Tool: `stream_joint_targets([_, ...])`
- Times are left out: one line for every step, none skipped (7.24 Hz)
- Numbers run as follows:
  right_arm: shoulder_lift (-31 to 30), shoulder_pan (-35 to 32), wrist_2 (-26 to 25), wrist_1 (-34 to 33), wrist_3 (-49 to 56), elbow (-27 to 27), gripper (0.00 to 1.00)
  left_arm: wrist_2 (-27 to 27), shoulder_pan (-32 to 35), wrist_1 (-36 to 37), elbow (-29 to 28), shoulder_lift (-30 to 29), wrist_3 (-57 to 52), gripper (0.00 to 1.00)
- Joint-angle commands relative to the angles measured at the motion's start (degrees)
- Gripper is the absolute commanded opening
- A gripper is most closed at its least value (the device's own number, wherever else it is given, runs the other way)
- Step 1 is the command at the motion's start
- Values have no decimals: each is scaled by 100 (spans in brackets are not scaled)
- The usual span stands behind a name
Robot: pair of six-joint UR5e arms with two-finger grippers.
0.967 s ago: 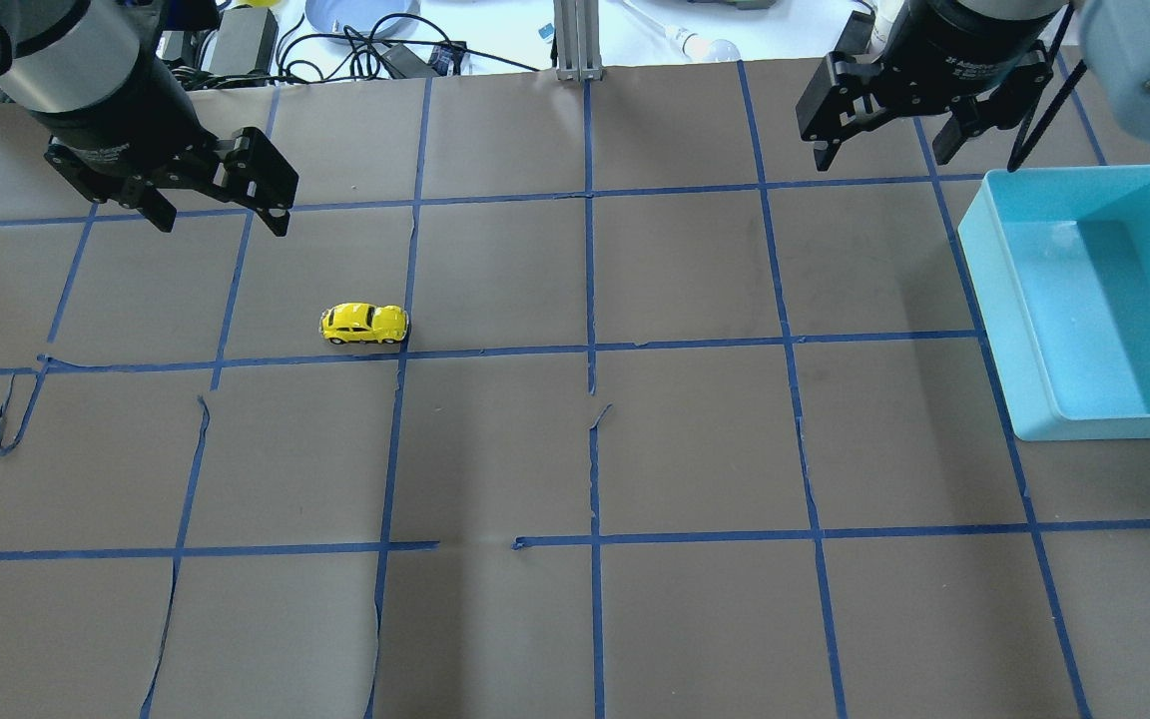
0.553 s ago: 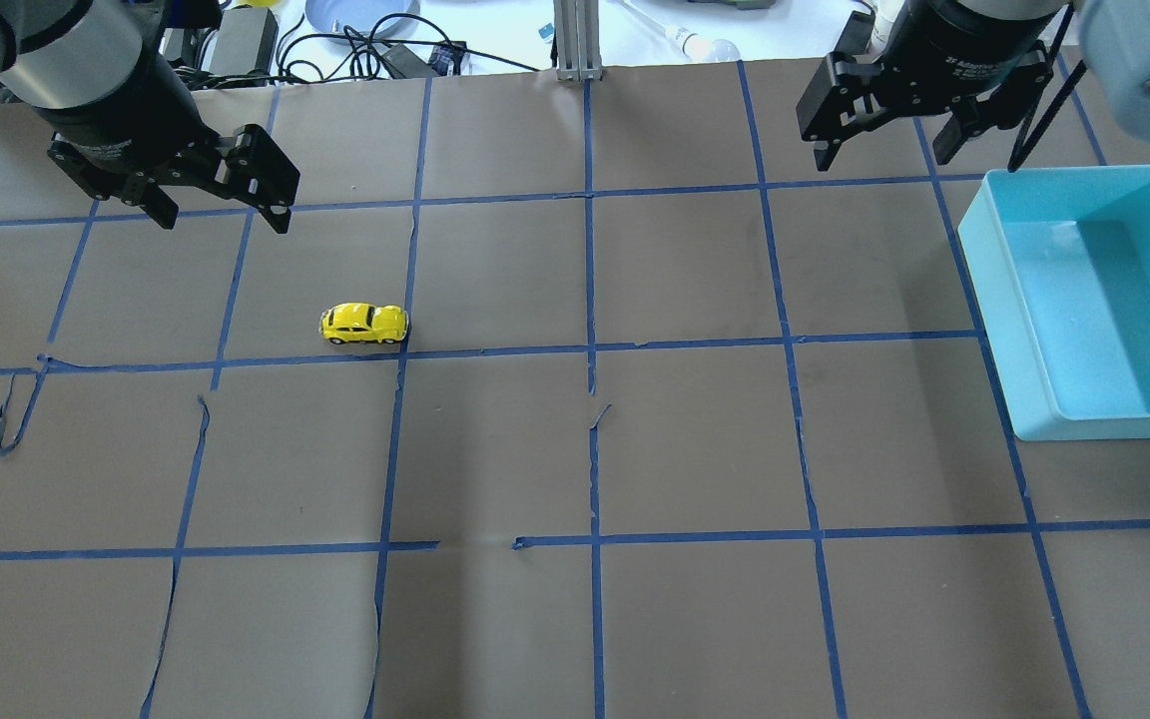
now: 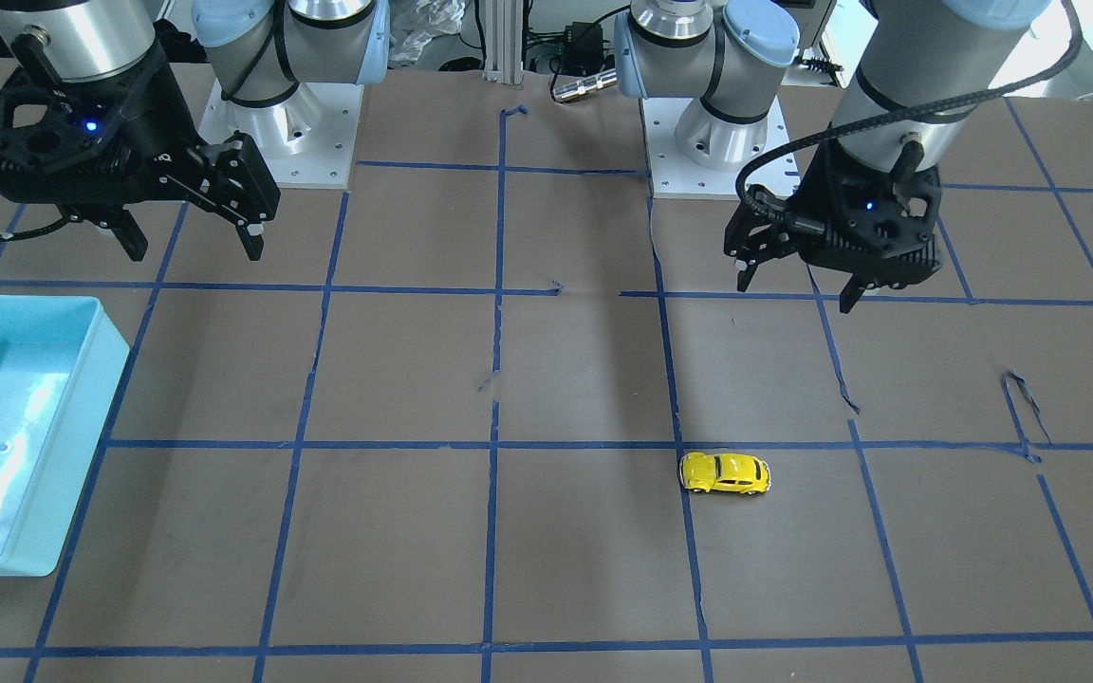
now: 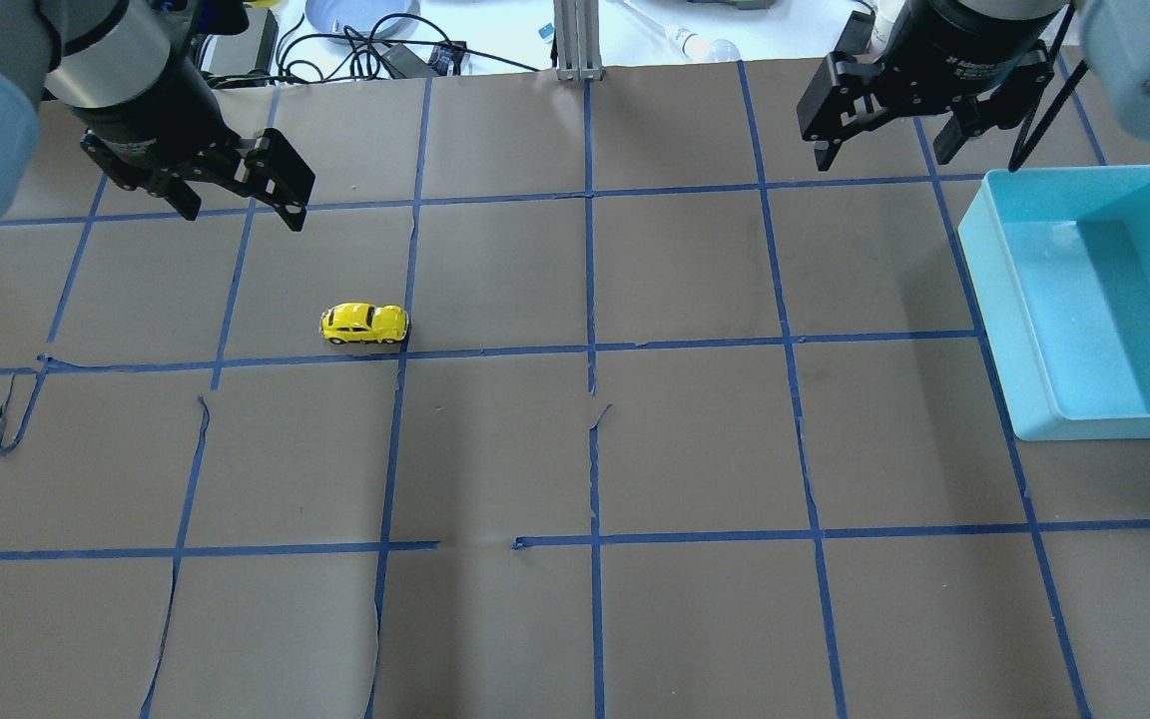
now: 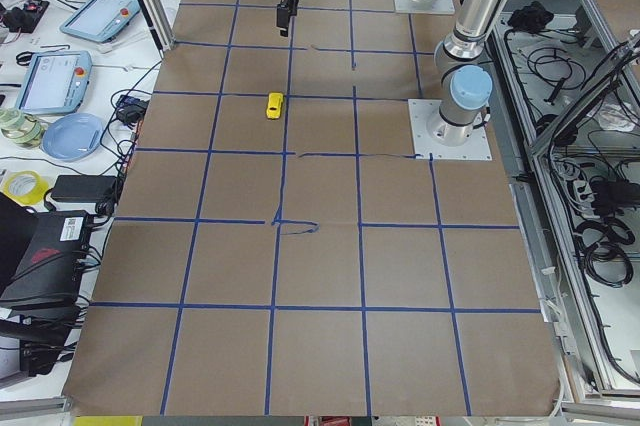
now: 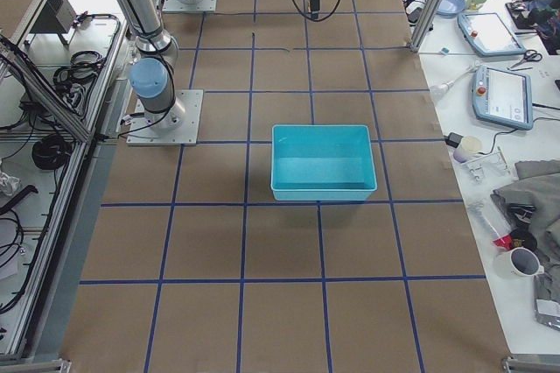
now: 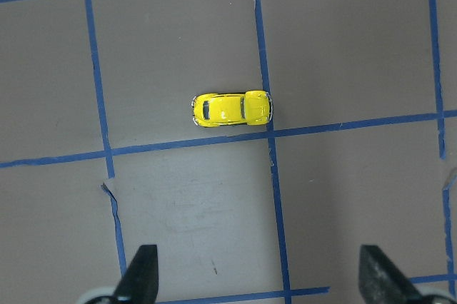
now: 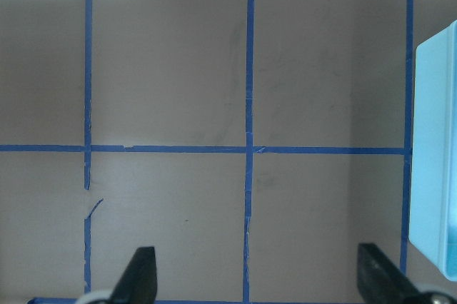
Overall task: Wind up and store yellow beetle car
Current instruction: 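Lower the left gripper over the yellow beetle car and grasp it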
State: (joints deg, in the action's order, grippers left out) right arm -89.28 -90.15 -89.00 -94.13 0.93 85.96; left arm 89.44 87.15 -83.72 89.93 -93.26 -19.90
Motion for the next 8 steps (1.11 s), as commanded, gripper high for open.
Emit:
stream_joint_targets([-2, -3, -3, 0, 4, 0, 100, -49, 3, 58, 76, -428, -1911, 100])
stream_joint_targets([-2, -3, 5, 0, -5, 0, 100, -40, 3, 493, 321, -674, -2704, 100])
stream_joint_targets([-2, -3, -3, 0, 4, 0, 100, -40, -5, 1359, 715, -937, -3416, 100])
stream_joint_targets([-2, -3, -3, 0, 4, 0, 100, -32, 3, 2168, 997, -1192, -4407, 100])
stream_joint_targets([-2, -3, -3, 0, 4, 0, 100, 99, -5, 2333, 1087, -1316, -5617, 100])
stream_joint_targets([-2, -3, -3, 0, 4, 0, 100, 196, -40, 2360, 1096, -1431, -6622, 100])
stream_joint_targets([-2, -3, -3, 0, 4, 0, 100, 188, -41, 2500, 1097, -1589, -6788, 100])
stream_joint_targets([-2, -3, -3, 0, 4, 0, 100, 180, -41, 2701, 1097, -1782, -6894, 100])
